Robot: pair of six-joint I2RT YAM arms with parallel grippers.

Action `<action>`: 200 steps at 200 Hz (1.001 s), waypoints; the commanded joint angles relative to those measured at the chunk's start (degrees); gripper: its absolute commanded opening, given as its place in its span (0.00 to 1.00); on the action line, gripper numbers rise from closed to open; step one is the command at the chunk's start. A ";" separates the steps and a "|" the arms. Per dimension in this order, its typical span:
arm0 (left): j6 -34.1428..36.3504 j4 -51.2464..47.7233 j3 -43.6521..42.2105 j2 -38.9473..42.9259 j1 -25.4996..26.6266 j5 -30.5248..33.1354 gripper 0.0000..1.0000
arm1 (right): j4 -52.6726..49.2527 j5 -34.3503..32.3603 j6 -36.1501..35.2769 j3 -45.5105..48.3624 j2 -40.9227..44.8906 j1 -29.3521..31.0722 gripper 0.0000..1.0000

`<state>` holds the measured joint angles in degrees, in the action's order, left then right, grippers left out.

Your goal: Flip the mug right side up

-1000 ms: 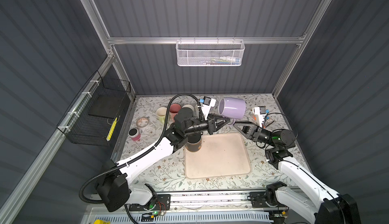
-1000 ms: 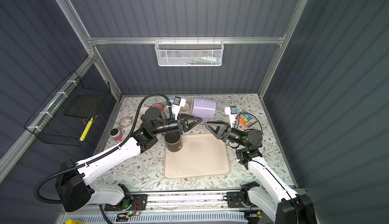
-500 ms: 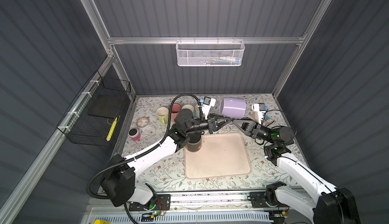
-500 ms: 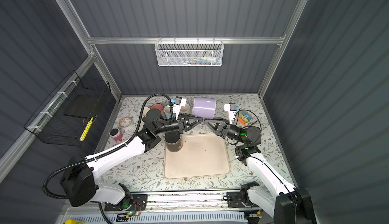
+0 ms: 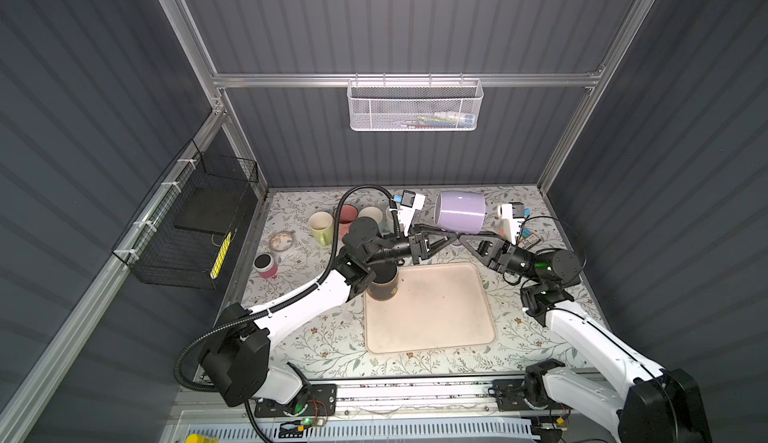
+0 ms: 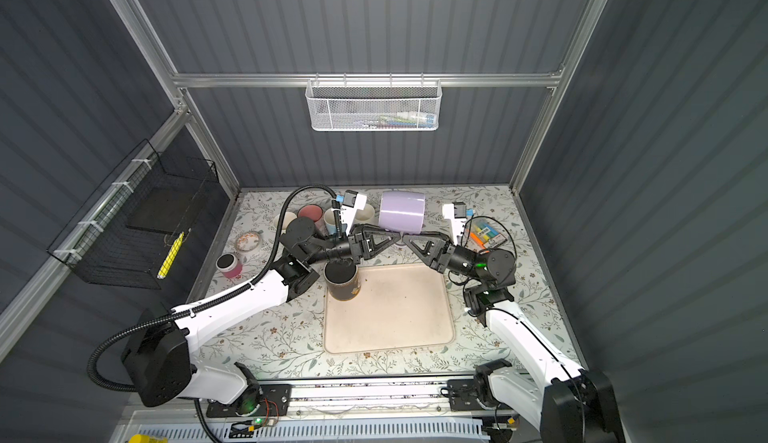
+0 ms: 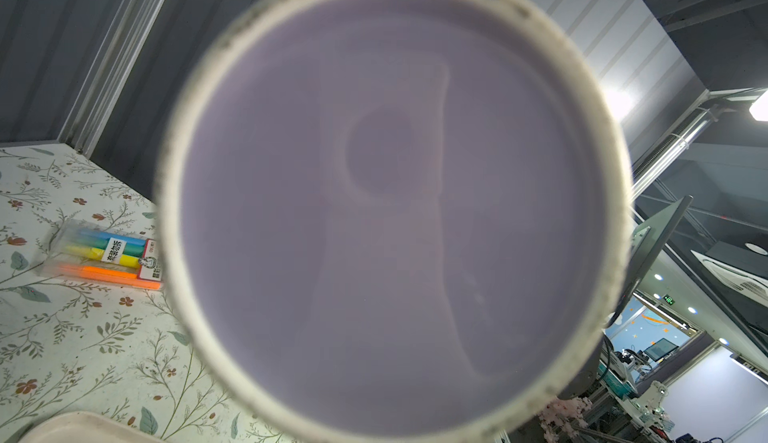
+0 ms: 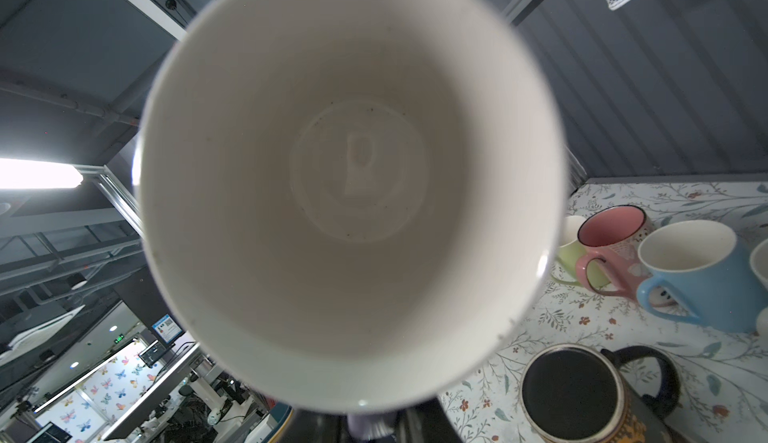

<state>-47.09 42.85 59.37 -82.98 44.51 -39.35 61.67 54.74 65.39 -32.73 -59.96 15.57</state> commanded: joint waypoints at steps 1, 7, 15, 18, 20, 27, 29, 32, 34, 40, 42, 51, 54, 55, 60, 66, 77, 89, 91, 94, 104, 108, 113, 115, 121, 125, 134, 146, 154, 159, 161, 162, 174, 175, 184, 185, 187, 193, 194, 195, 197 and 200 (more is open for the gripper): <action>-0.55 5.03 0.19 -0.59 -0.30 -1.59 0.00 | 2.27 -0.34 -0.35 -2.16 0.18 0.24 0.17; -0.92 5.50 0.13 -0.88 -0.32 -1.60 0.00 | 2.11 -0.38 -0.49 -2.16 0.16 0.20 0.17; -1.39 6.19 0.06 -1.21 -0.33 -1.74 0.00 | 1.81 -0.38 -0.65 -2.24 0.18 0.19 0.15; -1.63 6.48 0.11 -1.30 -0.35 -1.77 0.00 | 1.71 -0.39 -0.62 -2.29 0.10 0.23 0.14; -1.78 6.68 0.06 -1.48 -0.34 -1.78 0.00 | 1.70 -0.41 -0.72 -2.33 0.11 0.24 0.14; -2.23 7.27 0.03 -1.80 -0.31 -1.87 0.00 | 1.60 -0.39 -0.78 -2.34 0.05 0.24 0.12; -2.31 7.43 -0.01 -1.89 -0.33 -1.98 0.00 | 1.52 -0.46 -0.83 -2.34 0.03 0.22 0.12; -2.50 7.69 0.00 -2.04 -0.36 -1.96 0.00 | 1.44 -0.46 -0.87 -2.38 0.02 0.23 0.11; -2.62 7.86 -0.06 -2.13 -0.32 -1.91 0.00 | 1.37 -0.50 -0.87 -2.35 0.02 0.20 0.10; -3.12 8.43 -0.26 -2.41 -0.35 -2.08 0.00 | 1.07 -0.56 -1.05 -2.43 -0.06 0.23 0.08; -3.21 8.64 -0.30 -2.51 -0.38 -2.05 0.00 | 0.97 -0.59 -1.11 -2.43 -0.09 0.24 0.07; -3.80 9.54 -0.41 -2.93 -0.31 -2.12 0.00 | 0.16 -0.85 -1.60 -2.58 -0.07 0.25 0.03; -4.02 9.84 -0.53 -3.01 -0.35 -2.14 0.00 | -0.21 -0.94 -1.84 -2.59 0.00 0.18 0.02; -4.08 9.95 -0.55 -3.08 -0.37 -2.18 0.00 | -0.26 -0.99 -1.89 -2.64 0.01 0.21 0.01; -4.36 10.40 -0.64 -3.34 -0.33 -2.14 0.00 | -1.02 -1.19 -2.24 -2.73 -0.04 0.21 0.00; -4.65 10.77 -0.64 -3.50 -0.34 -2.20 0.00 | -1.68 -1.38 -2.75 -2.84 0.10 0.16 0.00; -5.08 11.47 -0.63 -3.76 -0.35 -2.30 0.00 | -2.57 -1.56 -3.31 -3.15 0.15 0.24 0.00; -5.07 11.73 -0.58 -3.77 -0.32 -2.40 0.00 | -3.25 -1.57 -3.77 -3.47 0.15 0.18 0.00; -5.08 11.73 -0.62 -3.70 -0.26 -2.40 0.00 | -3.34 -1.57 -3.77 -3.43 0.19 0.21 0.00; -5.07 11.66 -0.58 -3.65 -0.32 -2.44 0.00 | -3.41 -1.57 -3.85 -3.49 0.20 0.23 0.00; -4.63 11.20 -0.58 -3.38 -0.30 -2.48 0.00 | -3.64 -1.59 -3.95 -3.65 0.20 0.20 0.00; -4.32 10.86 -0.58 -3.35 -0.30 -2.48 0.00 | -3.66 -1.65 -3.95 -3.62 0.20 0.19 0.00; -3.89 10.34 -0.43 -3.16 -0.30 -2.48 0.00 | -3.58 -1.68 -3.96 -3.58 0.13 0.17 0.00; -3.71 10.15 -0.41 -3.09 -0.30 -2.48 0.00 | -3.62 -1.73 -3.91 -3.51 0.12 0.21 0.03; -3.30 9.66 -0.43 -2.85 -0.35 -2.53 0.00 | -3.51 -1.82 -3.82 -3.54 0.03 0.20 0.13; -3.07 9.47 -0.53 -2.76 -0.33 -2.55 0.00 | -3.42 -1.98 -3.73 -3.46 -0.02 0.21 0.16; -2.96 9.52 -0.61 -2.63 -0.31 -2.55 0.00 | -2.80 -2.16 -3.45 -3.24 -0.24 0.19 0.19; -3.09 9.69 -0.80 -2.54 -0.31 -2.54 0.00 | -1.73 -2.52 -2.88 -3.02 -0.57 0.23 0.19; -3.18 9.94 -0.95 -2.59 -0.31 -2.57 0.00 | -1.20 -2.77 -2.40 -3.10 -0.89 0.25 0.19; -3.18 10.05 -1.00 -2.55 -0.35 -2.57 0.00 | -0.79 -2.96 -2.17 -3.09 -1.07 0.23 0.19; -3.23 10.12 -1.01 -2.54 -0.36 -2.53 0.00 | -0.64 -2.97 -2.08 -3.05 -1.15 0.18 0.19; -3.20 10.14 -0.97 -2.54 -0.33 -2.50 0.00 | -0.57 -2.97 -2.00 -3.09 -1.18 0.21 0.19; -3.25 10.31 -1.04 -2.58 -0.22 -2.43 0.00 | 0.47 -3.31 -1.40 -3.24 -1.76 0.24 0.21; -3.26 10.27 -1.07 -2.56 -0.22 -2.41 0.00 | 0.56 -3.32 -1.40 -3.27 -1.79 0.24 0.22; -3.35 10.49 -1.25 -2.54 -0.21 -2.40 0.00 | 1.20 -3.32 -1.03 -3.41 -2.18 0.18 0.23; -3.36 10.54 -1.26 -2.58 -0.21 -2.39 0.00 | 1.27 -3.32 -0.95 -3.45 -2.22 0.21 0.24; -3.40 10.60 -1.28 -2.55 -0.21 -2.39 0.00 | 1.42 -3.32 -0.89 -3.41 -2.25 0.20 0.24; -3.50 10.75 -1.25 -2.54 -0.21 -2.40 0.00 | 1.70 -3.41 -0.66 -3.47 -2.43 0.20 0.26; -3.52 10.76 -1.22 -2.58 -0.21 -2.35 0.00 | 1.70 -3.41 -0.68 -3.48 -2.48 0.22 0.26; -3.53 10.76 -1.21 -2.56 -0.21 -2.37 0.00 | 1.75 -3.46 -0.65 -3.52 -2.50 0.19 0.26; -3.53 10.81 -1.26 -2.54 -0.24 -2.39 0.00 | 1.82 -3.49 -0.57 -3.53 -2.50 0.21 0.26; -3.58 10.85 -1.34 -2.46 -0.22 -2.39 0.00 | 1.98 -3.50 -0.52 -3.56 -2.60 0.24 0.26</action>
<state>-52.14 50.22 58.41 -86.61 43.77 -40.07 59.07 52.71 63.53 -33.91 -62.00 15.55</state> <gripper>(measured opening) 0.166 0.251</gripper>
